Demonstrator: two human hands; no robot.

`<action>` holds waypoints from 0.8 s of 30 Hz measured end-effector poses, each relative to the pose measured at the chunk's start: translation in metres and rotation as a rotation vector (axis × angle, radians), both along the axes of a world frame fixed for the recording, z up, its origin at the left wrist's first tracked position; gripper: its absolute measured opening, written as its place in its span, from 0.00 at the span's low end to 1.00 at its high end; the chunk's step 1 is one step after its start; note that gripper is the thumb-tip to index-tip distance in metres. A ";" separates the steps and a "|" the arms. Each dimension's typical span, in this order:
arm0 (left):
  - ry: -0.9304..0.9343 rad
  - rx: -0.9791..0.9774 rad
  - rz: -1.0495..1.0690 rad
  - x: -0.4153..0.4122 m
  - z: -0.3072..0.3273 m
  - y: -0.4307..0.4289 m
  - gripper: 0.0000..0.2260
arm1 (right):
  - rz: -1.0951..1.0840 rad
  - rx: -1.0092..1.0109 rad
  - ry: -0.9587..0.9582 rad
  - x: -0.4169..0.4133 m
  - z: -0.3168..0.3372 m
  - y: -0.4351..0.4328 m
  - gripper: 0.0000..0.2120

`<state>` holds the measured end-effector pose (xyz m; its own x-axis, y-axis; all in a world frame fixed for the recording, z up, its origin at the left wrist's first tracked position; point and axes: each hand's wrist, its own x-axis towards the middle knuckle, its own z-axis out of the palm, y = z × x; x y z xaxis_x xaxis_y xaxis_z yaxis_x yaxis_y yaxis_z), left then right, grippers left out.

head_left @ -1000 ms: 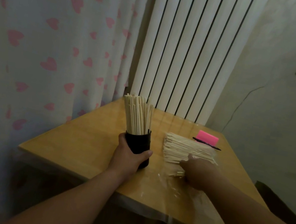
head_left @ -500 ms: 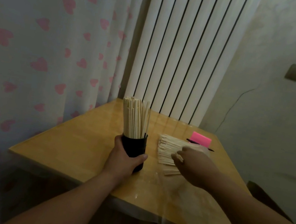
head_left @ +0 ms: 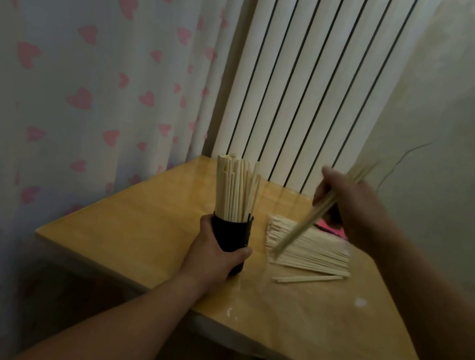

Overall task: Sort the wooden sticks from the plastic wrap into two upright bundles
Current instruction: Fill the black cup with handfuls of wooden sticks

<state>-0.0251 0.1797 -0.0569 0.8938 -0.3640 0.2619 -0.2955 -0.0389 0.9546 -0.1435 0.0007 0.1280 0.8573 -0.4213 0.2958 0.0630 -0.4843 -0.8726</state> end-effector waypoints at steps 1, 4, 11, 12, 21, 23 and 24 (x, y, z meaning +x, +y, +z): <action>0.000 0.006 0.003 0.000 0.000 0.000 0.43 | -0.006 0.065 -0.071 0.004 0.007 0.007 0.23; -0.009 0.036 0.015 -0.002 0.001 -0.001 0.43 | -0.004 0.127 -0.187 0.024 0.015 0.028 0.23; -0.028 0.053 -0.006 -0.002 0.001 0.000 0.43 | -0.072 -0.149 0.004 0.064 -0.002 0.053 0.25; -0.041 0.059 -0.014 -0.001 0.000 0.000 0.43 | -0.082 -0.185 0.071 0.069 -0.003 0.055 0.25; -0.017 0.048 0.003 -0.001 0.002 0.003 0.41 | -0.297 -0.397 -0.048 0.087 -0.028 0.066 0.25; -0.029 0.060 0.003 -0.002 0.001 0.002 0.41 | -0.294 -0.462 -0.182 0.085 -0.020 0.064 0.26; -0.037 0.065 0.003 -0.002 0.001 0.002 0.41 | -0.266 -0.521 -0.233 0.086 -0.016 0.063 0.28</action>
